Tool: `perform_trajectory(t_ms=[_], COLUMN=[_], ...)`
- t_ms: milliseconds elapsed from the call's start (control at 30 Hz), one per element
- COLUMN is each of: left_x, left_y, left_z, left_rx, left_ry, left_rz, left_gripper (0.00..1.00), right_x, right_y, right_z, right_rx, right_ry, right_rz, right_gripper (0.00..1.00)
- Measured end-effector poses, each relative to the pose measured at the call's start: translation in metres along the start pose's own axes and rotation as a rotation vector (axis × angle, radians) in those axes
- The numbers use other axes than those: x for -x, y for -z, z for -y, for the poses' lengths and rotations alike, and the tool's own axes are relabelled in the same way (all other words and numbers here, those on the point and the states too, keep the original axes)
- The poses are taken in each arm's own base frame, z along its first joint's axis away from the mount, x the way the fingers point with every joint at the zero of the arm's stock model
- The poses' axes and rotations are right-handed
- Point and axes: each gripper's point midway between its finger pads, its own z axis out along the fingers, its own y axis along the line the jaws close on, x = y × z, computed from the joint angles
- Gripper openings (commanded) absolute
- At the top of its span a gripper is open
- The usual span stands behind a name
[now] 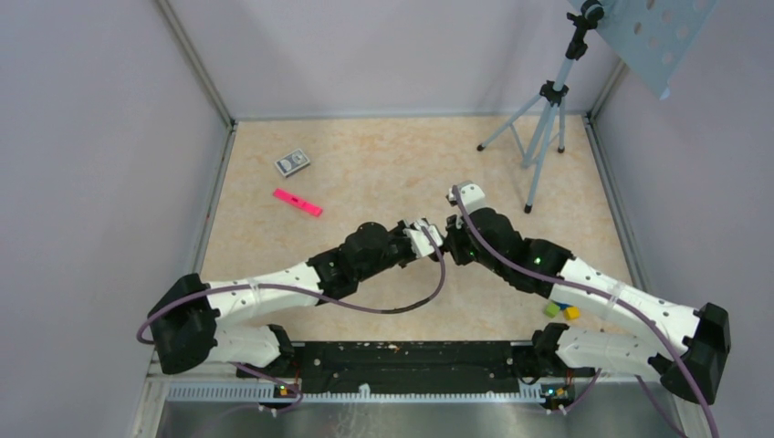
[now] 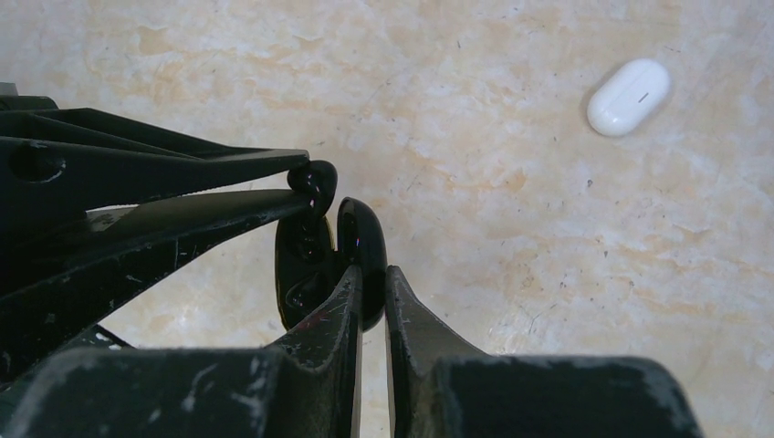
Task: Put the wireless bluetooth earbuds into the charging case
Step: Insert the left earbud into the left side groove of the charging case, then pass from the right arm to the left
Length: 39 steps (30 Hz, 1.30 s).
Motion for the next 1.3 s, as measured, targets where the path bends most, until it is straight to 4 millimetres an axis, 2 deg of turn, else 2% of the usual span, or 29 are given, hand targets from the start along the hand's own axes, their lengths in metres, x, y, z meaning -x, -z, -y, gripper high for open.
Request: perform_trajectory(t_ms=[567, 700, 900, 1300], left_x=[0.002, -0.001, -0.014, -0.013], left_y=[0.006, 0.016, 0.019, 0.019], left_z=[0.004, 0.01, 0.017, 0.016], left_rx=[-0.037, -0.062, -0.09, -0.089], left_ry=[0.012, -0.002, -0.015, -0.015], left_rz=[0.006, 0.024, -0.001, -0.001], left_gripper=[0.0, 0.0, 0.0, 0.0], right_x=[0.004, 0.009, 0.013, 0.014], right_y=[0.003, 0.008, 0.012, 0.012], right_z=[-0.001, -0.001, 0.001, 0.002], right_rx=[-0.001, 0.001, 0.0, -0.009], right_ry=[0.008, 0.003, -0.004, -0.004], right_rz=[0.024, 0.044, 0.065, 0.069], right_gripper=[0.0, 0.0, 0.0, 0.0])
